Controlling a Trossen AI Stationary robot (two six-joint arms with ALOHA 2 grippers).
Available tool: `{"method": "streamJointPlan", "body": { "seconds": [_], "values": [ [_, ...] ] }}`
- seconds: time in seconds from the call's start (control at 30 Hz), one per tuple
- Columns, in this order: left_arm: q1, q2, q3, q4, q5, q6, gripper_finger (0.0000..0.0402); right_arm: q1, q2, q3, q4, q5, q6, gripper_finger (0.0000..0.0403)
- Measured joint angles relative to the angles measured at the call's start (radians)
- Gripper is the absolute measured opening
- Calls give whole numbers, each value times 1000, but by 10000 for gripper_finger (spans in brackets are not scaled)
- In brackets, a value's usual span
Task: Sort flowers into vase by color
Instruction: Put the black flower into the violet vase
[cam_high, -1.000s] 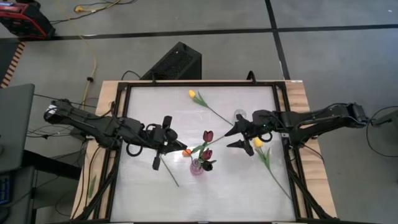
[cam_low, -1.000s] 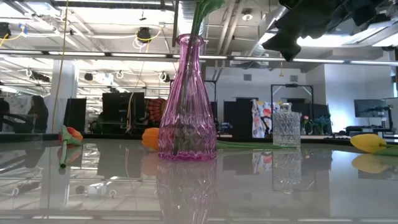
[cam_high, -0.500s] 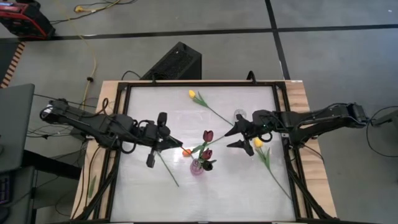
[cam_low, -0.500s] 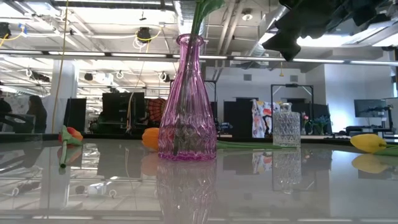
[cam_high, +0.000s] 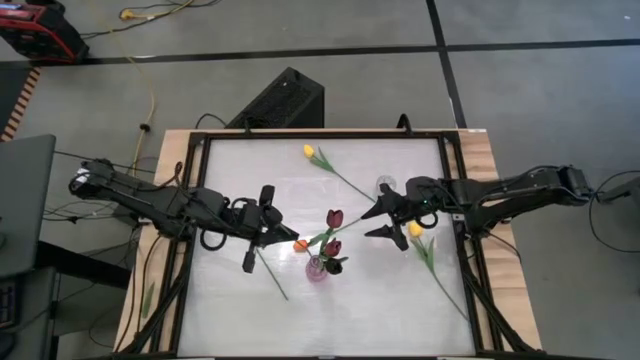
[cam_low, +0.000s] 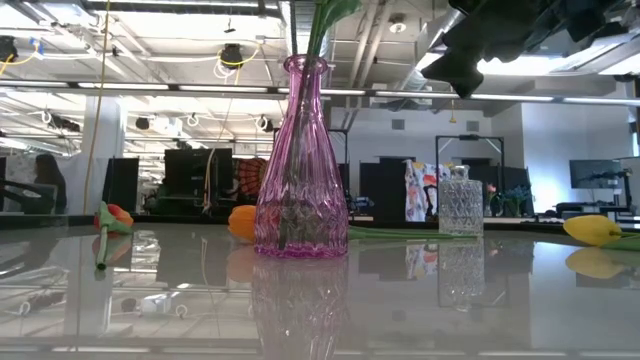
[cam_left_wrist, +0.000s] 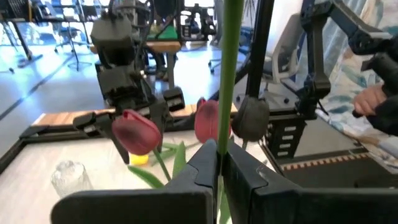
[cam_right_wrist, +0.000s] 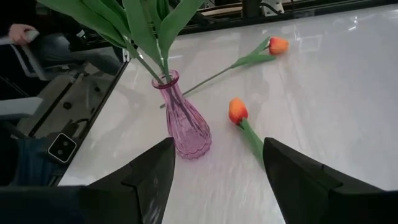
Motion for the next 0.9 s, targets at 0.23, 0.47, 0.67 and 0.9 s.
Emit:
{"method": "streamJointPlan", "body": {
  "seconds": [0.23,0.47,0.67,0.9],
  "values": [
    [-1,41,0,-8,-2,0,0,0,0,0,0,0,0,270],
    [-1,103,0,-40,-1,-6,0,0,0,0,-1,0,1,270],
    [-1,182,0,-68,1,-5,0,0,0,0,-4,0,1,270],
    [-1,272,0,-70,3,13,0,0,0,0,-5,0,1,270]
  ]
}}
